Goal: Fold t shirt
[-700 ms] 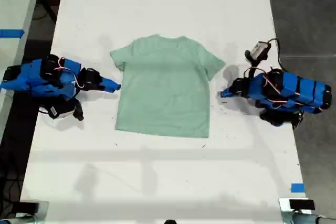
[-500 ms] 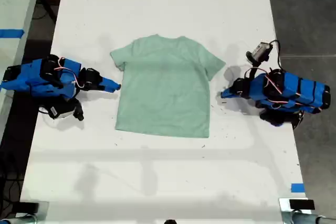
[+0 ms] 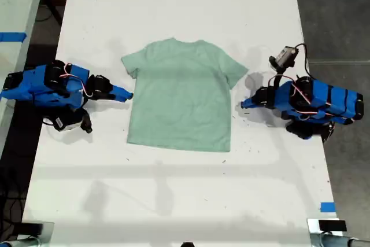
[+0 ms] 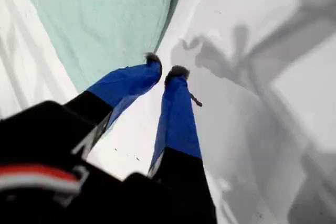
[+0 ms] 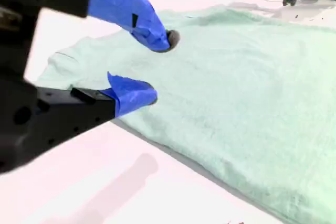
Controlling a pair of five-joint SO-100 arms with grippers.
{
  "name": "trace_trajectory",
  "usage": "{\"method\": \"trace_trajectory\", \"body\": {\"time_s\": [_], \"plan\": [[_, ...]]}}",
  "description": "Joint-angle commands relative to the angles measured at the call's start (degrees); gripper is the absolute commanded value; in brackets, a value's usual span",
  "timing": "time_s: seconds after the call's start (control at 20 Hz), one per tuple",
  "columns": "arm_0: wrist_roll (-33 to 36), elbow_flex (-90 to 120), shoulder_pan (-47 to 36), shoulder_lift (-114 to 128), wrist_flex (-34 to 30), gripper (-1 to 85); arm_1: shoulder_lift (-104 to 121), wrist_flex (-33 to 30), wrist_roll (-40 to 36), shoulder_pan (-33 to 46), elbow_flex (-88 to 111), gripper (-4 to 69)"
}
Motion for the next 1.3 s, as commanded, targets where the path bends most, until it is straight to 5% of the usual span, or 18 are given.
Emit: {"method": "trace_trajectory", "body": {"time_s": [0.0,0.45,0.65,0.8,1.05,1.25], "plan": [[-1.0,0.4,1.1,0.4,0.2,12.8,0.6,-0.6,0.4,-0.3,2.5,2.3],[-1.0,0.4,1.1,0.4,0.2,12.8,0.1,0.2,-3.6,-0.4,-6.1,1.9],[-1.0,0.4,1.2,0.4,0.2,12.8,-18.7,1.4,-15.9,16.3,-24.1,10.6],[-1.0,0.4,1.2,0.4,0.2,12.8,-39.1,-4.7,-24.4,28.6,-33.0,13.8],[-1.0,0.4,1.2,0.4,0.2,12.8,-72.2,-16.1,-29.6,37.4,-46.0,14.4],[-1.0,0.4,1.2,0.4,0.2,12.8,-89.6,-17.0,-30.5,38.0,-57.0,17.6]]}}
